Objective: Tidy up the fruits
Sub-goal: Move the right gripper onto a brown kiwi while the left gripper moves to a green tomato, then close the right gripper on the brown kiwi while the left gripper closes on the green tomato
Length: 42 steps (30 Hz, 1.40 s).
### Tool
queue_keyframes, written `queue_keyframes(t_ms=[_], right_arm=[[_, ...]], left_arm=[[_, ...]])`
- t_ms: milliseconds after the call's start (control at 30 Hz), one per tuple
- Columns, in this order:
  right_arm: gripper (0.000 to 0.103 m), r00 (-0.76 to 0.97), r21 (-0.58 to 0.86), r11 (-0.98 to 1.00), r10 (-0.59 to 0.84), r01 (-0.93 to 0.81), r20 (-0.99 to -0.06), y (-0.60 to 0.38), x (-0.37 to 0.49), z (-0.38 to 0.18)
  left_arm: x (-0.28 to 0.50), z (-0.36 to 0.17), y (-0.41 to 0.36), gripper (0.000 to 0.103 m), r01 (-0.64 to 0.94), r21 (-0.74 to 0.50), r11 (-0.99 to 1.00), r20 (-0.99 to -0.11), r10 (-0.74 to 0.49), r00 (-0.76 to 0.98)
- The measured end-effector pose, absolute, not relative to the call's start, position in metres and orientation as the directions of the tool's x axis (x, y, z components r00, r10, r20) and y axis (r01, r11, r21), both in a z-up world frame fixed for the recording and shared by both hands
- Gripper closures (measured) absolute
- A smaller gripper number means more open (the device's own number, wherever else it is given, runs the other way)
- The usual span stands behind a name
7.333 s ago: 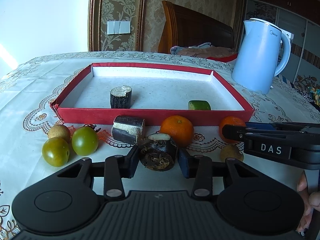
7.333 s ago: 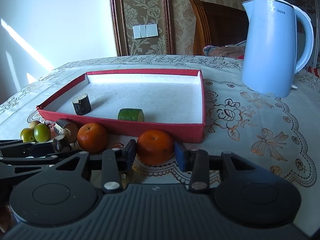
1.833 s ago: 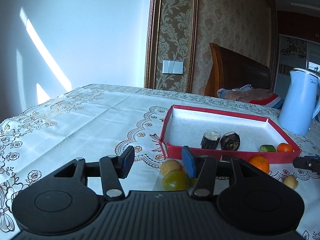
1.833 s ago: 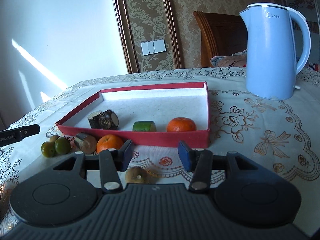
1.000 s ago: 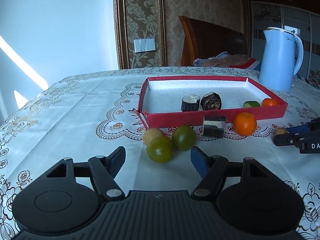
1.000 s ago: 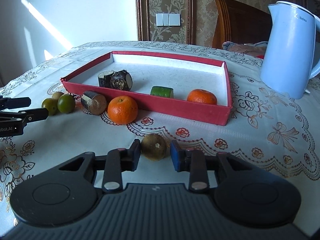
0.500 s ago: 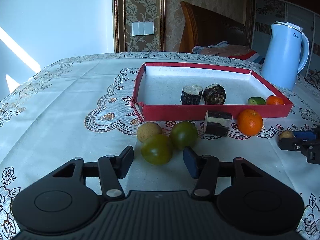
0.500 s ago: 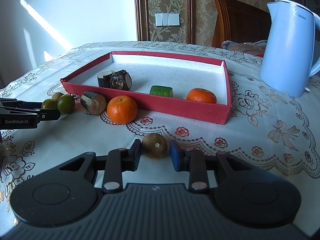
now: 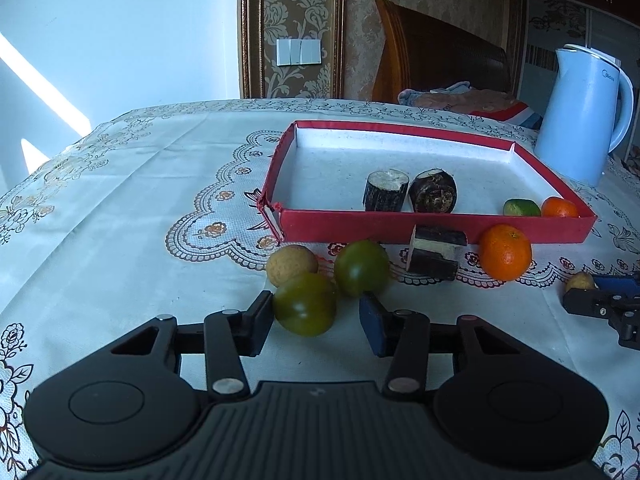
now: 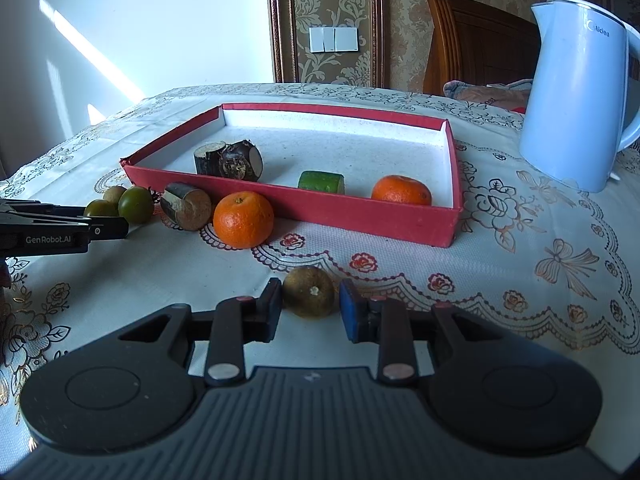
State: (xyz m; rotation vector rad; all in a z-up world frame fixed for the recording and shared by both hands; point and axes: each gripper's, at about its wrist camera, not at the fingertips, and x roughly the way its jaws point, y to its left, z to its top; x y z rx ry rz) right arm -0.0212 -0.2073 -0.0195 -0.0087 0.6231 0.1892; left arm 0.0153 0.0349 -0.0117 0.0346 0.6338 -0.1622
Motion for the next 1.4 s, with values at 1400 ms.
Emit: queue_keyframes(t_ms=[1400], right_arm=[[0.078,0.828,-0.014,0.993,0.092,-0.119,-0.554,-0.203,-0.026,-0.019]], left_arm=[[0.009,-0.013,0.032,0.071,0.071,-0.004,0.997,-0.573,-0.06,0.817]])
